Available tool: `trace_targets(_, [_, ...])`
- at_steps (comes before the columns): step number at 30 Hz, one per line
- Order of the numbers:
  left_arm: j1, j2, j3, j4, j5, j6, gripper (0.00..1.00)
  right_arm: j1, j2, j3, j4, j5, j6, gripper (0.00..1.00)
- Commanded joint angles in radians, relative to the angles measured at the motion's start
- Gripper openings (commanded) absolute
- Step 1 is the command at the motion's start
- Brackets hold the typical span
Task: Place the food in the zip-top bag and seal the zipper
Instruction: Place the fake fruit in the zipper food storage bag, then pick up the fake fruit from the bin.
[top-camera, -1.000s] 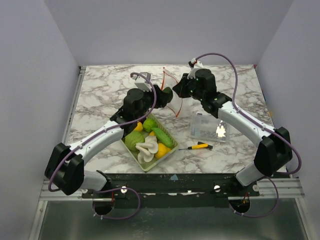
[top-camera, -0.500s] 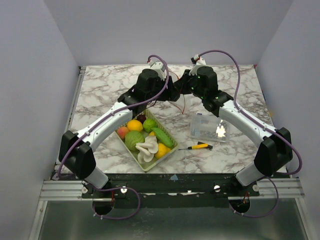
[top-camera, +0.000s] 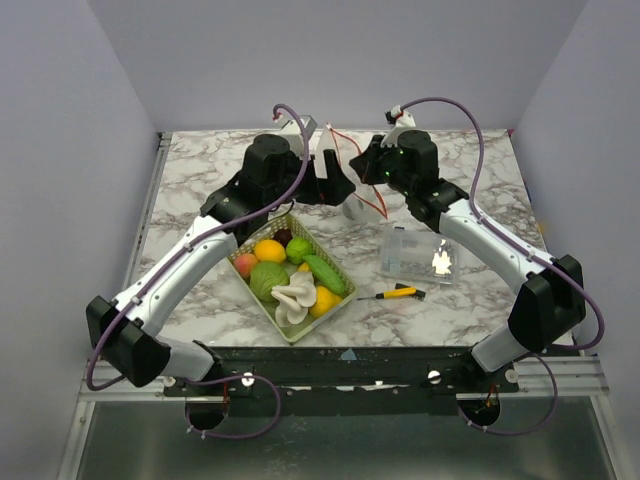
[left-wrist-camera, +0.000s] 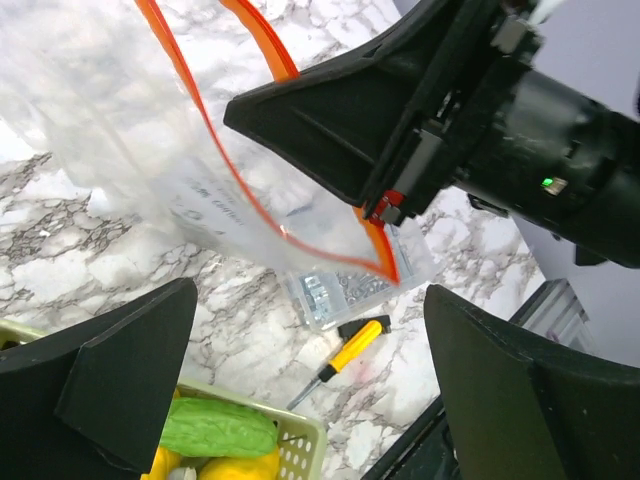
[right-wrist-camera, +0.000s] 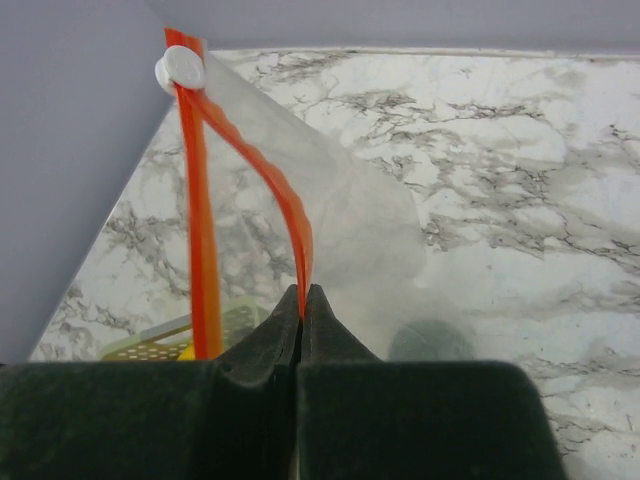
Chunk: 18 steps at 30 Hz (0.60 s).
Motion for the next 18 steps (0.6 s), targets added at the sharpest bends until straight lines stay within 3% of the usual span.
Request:
trace_targets(1, [0.028, -0.133, -0.078, -0.072, 0.025, 0.016, 0.98, -0.005, -0.009, -0.009, 0.05, 0.013, -0.034, 0.0])
trace_targets(6, [0.07, -0.278, -0.25, -0.166, 0.037, 0.033, 0.99, -0.006, -0.043, -0.07, 0.075, 0.009, -0.079, 0.01])
trace_targets(11, [0.085, -0.352, -0.443, -0.173, -0.045, -0.001, 0.99, -0.006, -0.078, -0.129, 0.097, 0.01, -0.148, 0.01])
trace_targets(18, [0.087, -0.315, -0.463, -0.301, -0.249, -0.04, 0.98, -0.007, -0.188, -0.309, 0.239, 0.04, -0.242, 0.01])
